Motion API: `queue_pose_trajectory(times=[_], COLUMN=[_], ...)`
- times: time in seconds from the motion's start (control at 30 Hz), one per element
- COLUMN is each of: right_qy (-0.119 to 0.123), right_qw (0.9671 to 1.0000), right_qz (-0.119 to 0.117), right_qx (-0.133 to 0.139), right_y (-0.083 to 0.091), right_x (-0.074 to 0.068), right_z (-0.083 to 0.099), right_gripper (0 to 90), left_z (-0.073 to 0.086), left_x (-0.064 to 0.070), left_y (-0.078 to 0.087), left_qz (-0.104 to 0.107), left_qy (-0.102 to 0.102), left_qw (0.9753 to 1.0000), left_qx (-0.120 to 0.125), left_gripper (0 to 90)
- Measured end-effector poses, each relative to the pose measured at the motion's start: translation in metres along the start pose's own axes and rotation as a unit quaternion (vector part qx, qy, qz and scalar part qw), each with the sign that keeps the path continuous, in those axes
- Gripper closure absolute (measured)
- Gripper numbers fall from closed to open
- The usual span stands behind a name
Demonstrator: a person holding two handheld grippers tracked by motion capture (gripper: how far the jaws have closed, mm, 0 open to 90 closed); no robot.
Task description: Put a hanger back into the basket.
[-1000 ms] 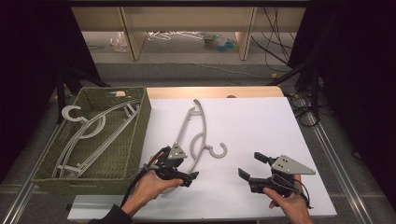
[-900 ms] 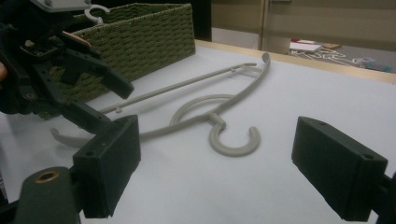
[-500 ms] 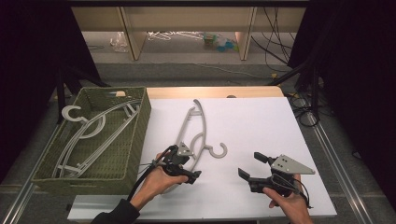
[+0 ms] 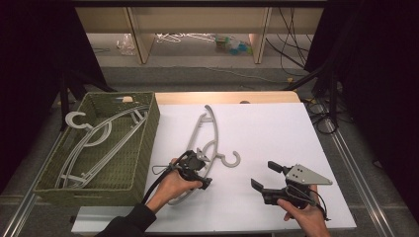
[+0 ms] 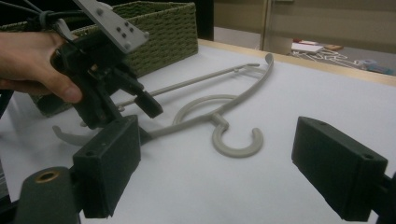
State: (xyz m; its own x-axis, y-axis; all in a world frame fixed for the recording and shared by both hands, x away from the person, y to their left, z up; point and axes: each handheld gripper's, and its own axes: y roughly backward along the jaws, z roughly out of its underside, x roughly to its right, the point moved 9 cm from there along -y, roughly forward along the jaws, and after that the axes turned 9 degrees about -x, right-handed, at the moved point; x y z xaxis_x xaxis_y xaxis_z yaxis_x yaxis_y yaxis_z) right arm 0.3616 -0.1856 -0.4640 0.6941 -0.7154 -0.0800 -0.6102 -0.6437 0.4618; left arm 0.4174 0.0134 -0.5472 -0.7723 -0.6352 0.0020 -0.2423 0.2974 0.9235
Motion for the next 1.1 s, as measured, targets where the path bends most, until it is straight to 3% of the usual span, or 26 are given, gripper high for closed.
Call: queue_pose_trajectory(times=[0.07, 0.17, 0.3, 0.33, 0.4, 0.47, 0.53, 0.63, 0.7, 0.73, 0.77, 0.8, 0.87, 0.9, 0.93, 0.97, 1.0, 1.1], right_qy=[0.0, 0.0, 0.0, 0.001, 0.0, 0.001, -0.001, -0.001, 0.002, 0.0, 0.0, 0.0, -0.001, -0.001, -0.005, -0.005, -0.004, -0.005], right_qw=[1.0, 1.0, 1.0, 1.0, 1.0, 1.0, 1.0, 1.0, 1.0, 1.0, 1.0, 1.0, 1.0, 1.0, 0.9999, 0.9999, 0.9999, 0.9999], right_qz=[-0.001, -0.002, -0.008, -0.007, -0.001, -0.008, -0.008, -0.001, -0.001, -0.001, -0.001, -0.002, -0.002, -0.002, -0.008, -0.009, -0.009, -0.008], right_qx=[-0.002, -0.001, 0.004, 0.002, 0.0, 0.004, 0.005, -0.001, -0.001, -0.003, -0.003, -0.003, -0.002, -0.006, 0.003, 0.003, 0.003, 0.003], right_y=[0.001, 0.001, 0.0, 0.001, 0.001, 0.001, 0.001, 0.001, 0.001, 0.001, 0.001, 0.001, 0.001, 0.002, 0.001, 0.001, 0.001, 0.001], right_x=[0.0, 0.0, -0.001, -0.001, 0.0, -0.001, -0.001, 0.0, 0.0, 0.0, 0.0, 0.0, -0.001, -0.001, -0.002, -0.002, -0.002, -0.002], right_z=[0.0, 0.0, -0.001, -0.001, 0.0, -0.001, -0.001, 0.0, 0.0, 0.0, 0.0, 0.0, 0.0, 0.001, -0.001, -0.001, -0.001, -0.001], right_gripper=[16.4, 16.5, 16.5, 16.4, 16.5, 16.5, 16.6, 16.7, 16.7, 16.7, 16.7, 16.7, 16.7, 16.7, 16.7, 16.7, 16.8, 16.8], left_z=[-0.001, -0.002, -0.003, -0.002, -0.005, -0.004, -0.005, -0.005, -0.005, -0.007, -0.007, -0.01, -0.011, -0.012, -0.013, -0.013, -0.012, -0.013], left_x=[0.001, 0.003, 0.0, -0.004, 0.002, -0.001, 0.001, 0.0, 0.0, -0.001, -0.001, 0.001, 0.002, -0.001, -0.001, 0.0, -0.001, -0.002], left_y=[-0.002, -0.004, -0.004, -0.002, -0.005, -0.002, -0.002, -0.001, -0.002, -0.003, -0.003, -0.003, -0.004, -0.004, -0.006, -0.005, -0.004, -0.005], left_qz=[-0.001, 0.017, 0.014, 0.011, 0.02, 0.014, 0.015, 0.016, 0.029, 0.04, 0.04, 0.065, 0.069, 0.048, 0.038, 0.036, 0.035, 0.048], left_qy=[-0.003, -0.011, -0.021, -0.045, -0.018, -0.049, -0.043, -0.045, -0.028, -0.014, -0.014, 0.003, 0.005, -0.004, -0.003, -0.007, -0.018, -0.001], left_qw=[1.0, 0.9997, 0.9992, 0.9976, 0.999, 0.9974, 0.998, 0.9974, 0.9969, 0.9958, 0.9958, 0.9923, 0.9912, 0.9911, 0.992, 0.9918, 0.9905, 0.992], left_qx=[-0.002, -0.015, -0.032, -0.052, -0.036, -0.05, -0.044, -0.053, -0.068, -0.081, -0.081, -0.106, -0.113, -0.124, -0.12, -0.123, -0.131, -0.117], left_gripper=[36.6, 41.9, 47.5, 48.5, 51.8, 58.7, 67.5, 69.0, 68.7, 68.1, 66.9, 60.9, 55.8, 59.6, 69.6, 70.2, 70.4, 72.0])
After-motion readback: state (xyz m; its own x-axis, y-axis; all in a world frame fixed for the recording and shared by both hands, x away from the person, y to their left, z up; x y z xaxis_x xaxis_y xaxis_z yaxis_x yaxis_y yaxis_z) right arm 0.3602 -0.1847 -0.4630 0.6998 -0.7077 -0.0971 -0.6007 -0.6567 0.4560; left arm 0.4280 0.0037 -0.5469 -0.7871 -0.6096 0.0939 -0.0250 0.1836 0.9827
